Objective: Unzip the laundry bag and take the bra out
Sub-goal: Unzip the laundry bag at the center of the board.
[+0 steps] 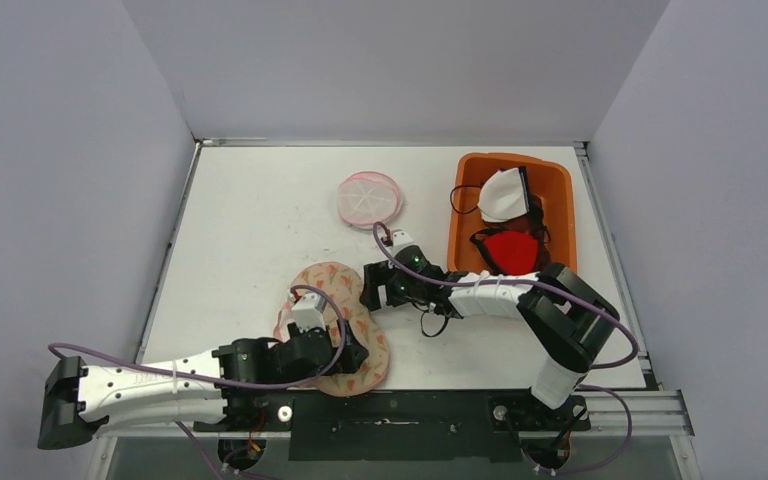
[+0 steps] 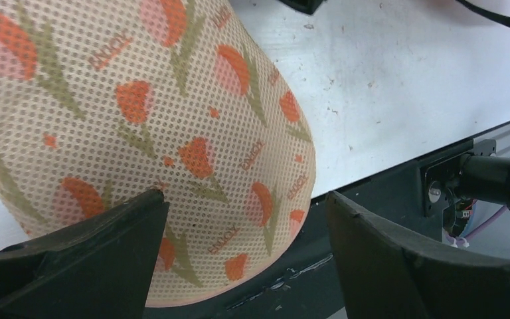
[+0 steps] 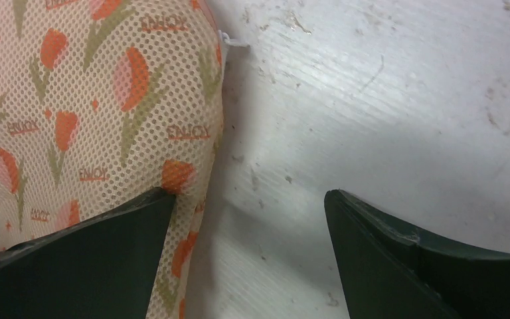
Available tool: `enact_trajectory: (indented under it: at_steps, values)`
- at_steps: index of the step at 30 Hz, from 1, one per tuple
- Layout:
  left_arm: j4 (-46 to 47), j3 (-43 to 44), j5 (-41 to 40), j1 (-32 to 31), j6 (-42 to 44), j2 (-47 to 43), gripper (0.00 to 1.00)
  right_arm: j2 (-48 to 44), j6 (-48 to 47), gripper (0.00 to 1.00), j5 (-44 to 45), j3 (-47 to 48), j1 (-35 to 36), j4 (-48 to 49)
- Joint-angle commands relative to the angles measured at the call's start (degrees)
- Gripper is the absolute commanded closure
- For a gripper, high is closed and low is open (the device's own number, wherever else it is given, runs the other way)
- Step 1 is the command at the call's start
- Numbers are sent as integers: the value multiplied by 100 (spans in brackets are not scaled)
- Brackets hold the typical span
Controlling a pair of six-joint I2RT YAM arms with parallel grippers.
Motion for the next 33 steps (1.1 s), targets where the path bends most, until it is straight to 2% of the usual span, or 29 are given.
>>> enact_trajectory:
  at_steps: [1, 4, 8, 12, 15, 20, 23, 25, 27, 29, 33]
  values:
    - [202, -293, -198, -134, -542, -94, 15, 268, 226, 15, -371, 157, 47, 786]
    - [39, -541, -335, -153, -717, -302, 18, 180, 360, 25, -461, -113, 47, 974]
    - [-184, -831, -683, -129, -896, -547, 19, -394, 465, 39, -424, -805, 92, 1162]
    - [-510, -846, -1119, 87, -834, -552, 19, -1180, 428, 43, -78, -1583, 485, 1038]
    - [-464, -770, -1141, 700, -300, -459, 19, -1744, 421, 42, 322, -2072, 1092, 873]
    - [573, -627, -487, 1787, 950, -93, 21, -2365, 516, 39, 1069, -2412, 1963, 499]
    - [845, -356, -527, 2132, 1506, 453, 21, -2869, 539, 36, 1440, -2531, 2142, 308]
    - [498, 8, -628, 2332, 1567, 718, 20, -3270, 503, 28, 1804, -2491, 2153, 81]
    - [-198, 431, -926, 2353, 1283, 730, 16, -3610, 348, 20, 2252, -2311, 2106, -191]
    - [-627, 616, -983, 2343, 1035, 454, 12, -3731, 146, 16, 2349, -2006, 1785, -271]
    - [-942, 783, -520, 2333, 811, -389, 9, -2933, 36, 15, 1307, -1291, 436, 182]
